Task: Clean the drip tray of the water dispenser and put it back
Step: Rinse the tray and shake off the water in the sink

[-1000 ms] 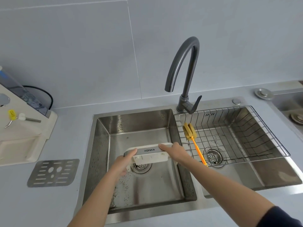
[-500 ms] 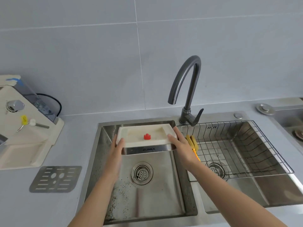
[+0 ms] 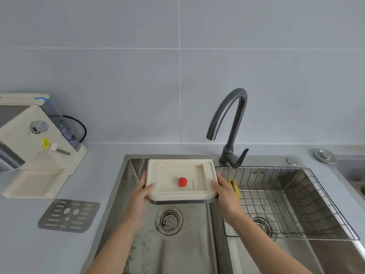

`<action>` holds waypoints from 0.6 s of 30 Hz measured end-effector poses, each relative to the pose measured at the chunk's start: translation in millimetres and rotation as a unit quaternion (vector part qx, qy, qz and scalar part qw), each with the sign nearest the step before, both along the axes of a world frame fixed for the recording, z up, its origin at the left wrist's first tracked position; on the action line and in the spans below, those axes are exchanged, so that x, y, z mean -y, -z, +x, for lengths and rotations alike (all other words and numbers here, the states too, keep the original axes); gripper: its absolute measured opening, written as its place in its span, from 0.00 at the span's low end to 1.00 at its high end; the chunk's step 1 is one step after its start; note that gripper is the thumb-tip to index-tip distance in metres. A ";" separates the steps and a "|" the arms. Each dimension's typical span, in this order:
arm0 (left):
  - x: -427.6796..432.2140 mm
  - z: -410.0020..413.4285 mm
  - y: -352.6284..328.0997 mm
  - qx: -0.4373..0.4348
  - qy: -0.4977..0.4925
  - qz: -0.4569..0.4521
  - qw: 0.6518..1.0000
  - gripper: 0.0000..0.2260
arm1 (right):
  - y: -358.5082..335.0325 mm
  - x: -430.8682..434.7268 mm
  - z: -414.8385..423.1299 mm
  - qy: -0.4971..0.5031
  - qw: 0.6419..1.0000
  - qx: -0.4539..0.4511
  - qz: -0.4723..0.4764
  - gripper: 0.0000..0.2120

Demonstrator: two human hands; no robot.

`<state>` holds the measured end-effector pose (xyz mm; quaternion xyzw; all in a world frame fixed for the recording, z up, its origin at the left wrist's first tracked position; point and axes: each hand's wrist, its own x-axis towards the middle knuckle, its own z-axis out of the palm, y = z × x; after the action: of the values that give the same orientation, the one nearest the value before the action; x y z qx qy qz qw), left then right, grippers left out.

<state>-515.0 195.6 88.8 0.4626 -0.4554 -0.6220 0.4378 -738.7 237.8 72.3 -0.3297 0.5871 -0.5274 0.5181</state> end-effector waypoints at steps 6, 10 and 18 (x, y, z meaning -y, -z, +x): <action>-13.9 10.4 8.0 0.080 -0.063 0.052 0.993 0.17 | -3.2 -10.9 11.2 -0.063 0.998 -0.002 -0.009 0.18; -28.8 26.8 11.7 0.088 -0.077 0.062 0.991 0.17 | -2.1 -18.4 23.3 -0.112 0.993 -0.014 -0.022 0.19; -36.3 83.9 20.3 0.080 -0.157 0.103 0.979 0.15 | 13.3 -22.5 76.8 -0.155 0.987 -0.039 0.018 0.21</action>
<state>-431.2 231.9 68.5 0.6191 -0.3443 -0.5504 0.4418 -662.0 260.3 59.1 -0.4279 0.5576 -0.4168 0.5764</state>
